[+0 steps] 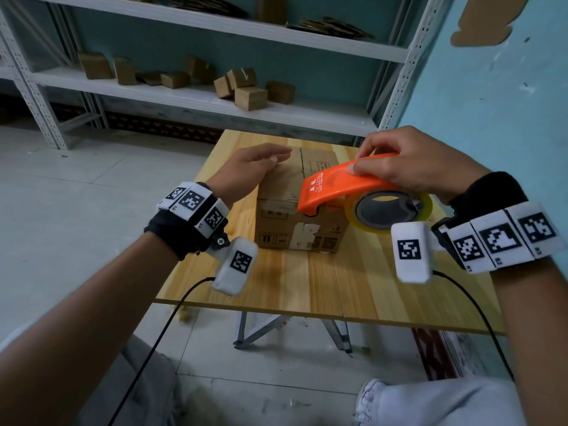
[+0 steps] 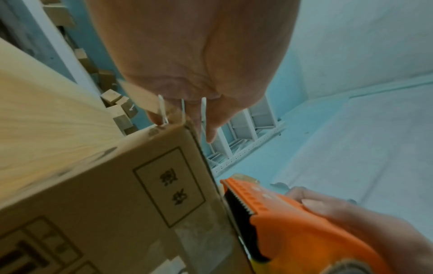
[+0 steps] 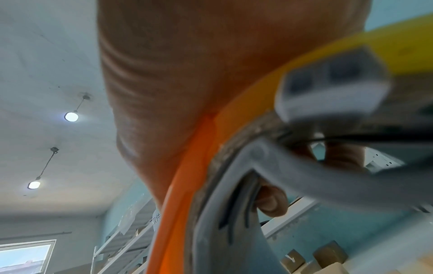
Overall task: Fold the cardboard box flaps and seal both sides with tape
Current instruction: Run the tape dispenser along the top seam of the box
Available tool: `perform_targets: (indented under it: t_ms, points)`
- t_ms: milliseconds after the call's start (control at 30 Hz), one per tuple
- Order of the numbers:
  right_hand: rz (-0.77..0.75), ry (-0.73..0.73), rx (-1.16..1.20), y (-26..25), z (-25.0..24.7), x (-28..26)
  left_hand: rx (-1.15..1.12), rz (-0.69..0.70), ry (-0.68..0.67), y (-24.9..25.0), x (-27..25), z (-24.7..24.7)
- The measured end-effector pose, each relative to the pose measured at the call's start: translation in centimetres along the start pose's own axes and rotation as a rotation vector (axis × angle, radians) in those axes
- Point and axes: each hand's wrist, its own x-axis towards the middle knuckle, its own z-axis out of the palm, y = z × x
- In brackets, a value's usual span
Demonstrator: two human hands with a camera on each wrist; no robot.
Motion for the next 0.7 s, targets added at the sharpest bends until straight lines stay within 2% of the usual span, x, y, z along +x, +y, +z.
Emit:
perform_targets:
  t_ms: [100,167,333,400,700]
  points:
    - [0.007,-0.02,-0.015,0.0,-0.1,0.0,0.029,0.005,0.003,0.0,0.1,-0.1]
    - [0.004,-0.016,-0.019,0.1,-0.2,0.0,0.128,0.031,-0.024,0.1,0.0,0.3]
    - [0.008,0.006,-0.035,0.3,0.0,-0.1,0.638,0.177,-0.068,0.2,-0.8,2.3]
    - [0.008,0.012,-0.039,0.3,0.0,-0.1,0.777,0.224,-0.108,-0.2,-0.8,2.8]
    - [0.007,0.007,-0.08,0.2,0.2,0.3,1.005,0.146,-0.231,-0.4,0.0,2.4]
